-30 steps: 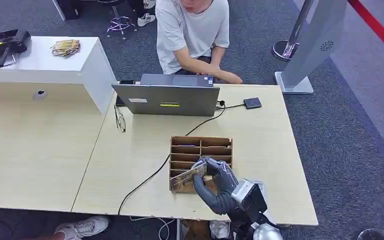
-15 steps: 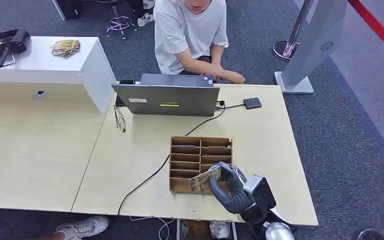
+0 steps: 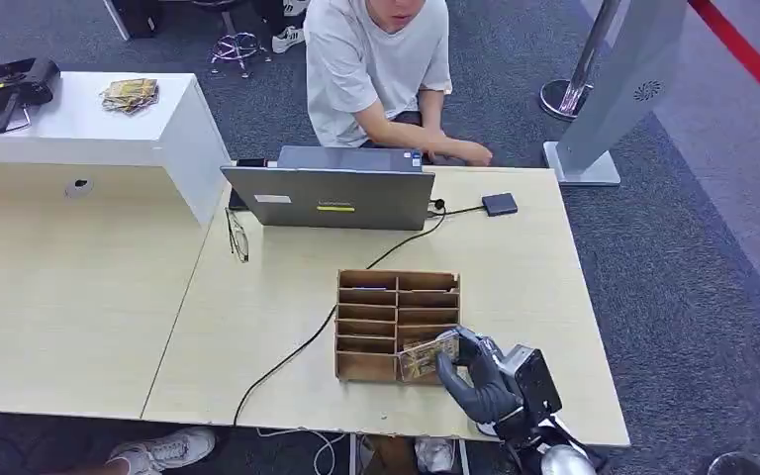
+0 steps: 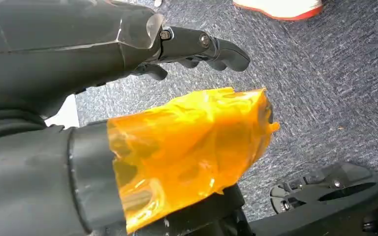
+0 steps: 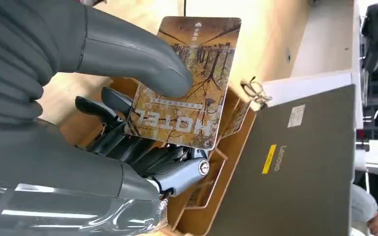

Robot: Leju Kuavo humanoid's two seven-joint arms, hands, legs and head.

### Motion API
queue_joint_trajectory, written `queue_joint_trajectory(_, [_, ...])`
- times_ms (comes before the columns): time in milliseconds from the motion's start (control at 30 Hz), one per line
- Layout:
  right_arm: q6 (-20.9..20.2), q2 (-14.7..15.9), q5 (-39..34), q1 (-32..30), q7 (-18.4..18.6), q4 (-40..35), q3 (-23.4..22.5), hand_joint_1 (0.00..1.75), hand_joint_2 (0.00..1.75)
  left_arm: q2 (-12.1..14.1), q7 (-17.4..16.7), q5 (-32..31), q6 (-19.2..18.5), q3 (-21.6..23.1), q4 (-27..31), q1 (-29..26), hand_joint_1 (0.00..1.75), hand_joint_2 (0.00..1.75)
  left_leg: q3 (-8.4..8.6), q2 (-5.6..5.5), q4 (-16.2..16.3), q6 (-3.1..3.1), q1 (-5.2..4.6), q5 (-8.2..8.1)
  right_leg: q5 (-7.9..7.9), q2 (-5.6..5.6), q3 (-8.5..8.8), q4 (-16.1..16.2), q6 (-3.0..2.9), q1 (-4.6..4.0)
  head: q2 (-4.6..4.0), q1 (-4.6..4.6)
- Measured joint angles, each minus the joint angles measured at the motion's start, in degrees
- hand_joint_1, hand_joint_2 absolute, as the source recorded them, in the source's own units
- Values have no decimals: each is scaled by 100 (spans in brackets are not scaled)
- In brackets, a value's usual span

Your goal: Pass the card to the sensor for recognition and then transmit it.

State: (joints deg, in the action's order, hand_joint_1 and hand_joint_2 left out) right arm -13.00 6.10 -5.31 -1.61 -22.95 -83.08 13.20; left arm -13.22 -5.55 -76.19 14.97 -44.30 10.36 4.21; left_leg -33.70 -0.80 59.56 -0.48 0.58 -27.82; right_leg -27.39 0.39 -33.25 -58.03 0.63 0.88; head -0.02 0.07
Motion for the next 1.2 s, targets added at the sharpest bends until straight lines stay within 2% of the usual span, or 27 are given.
queue_joint_trajectory(467, [0,107,2,-94,4,254,-376,175,175,0,0,9,0,-2,0,0,0,0,0,0,0,0,0,0,0,0,0,0,0,0,0,0])
queue_joint_trajectory(700, [0,109,2,-97,4,258,-385,175,175,0,0,9,0,-2,0,0,0,0,0,0,0,0,0,0,0,0,0,0,0,0,0,0])
queue_joint_trajectory(833, [2,164,20,-210,11,455,-667,175,175,0,0,13,0,-7,0,0,0,0,0,0,0,0,0,0,0,0,-1,0,0,0,0,0])
queue_joint_trajectory(1200, [4,310,140,-383,24,507,-1093,175,175,0,0,44,4,-57,0,-2,0,0,0,0,0,0,0,-1,0,0,-1,1,0,0,0,0])
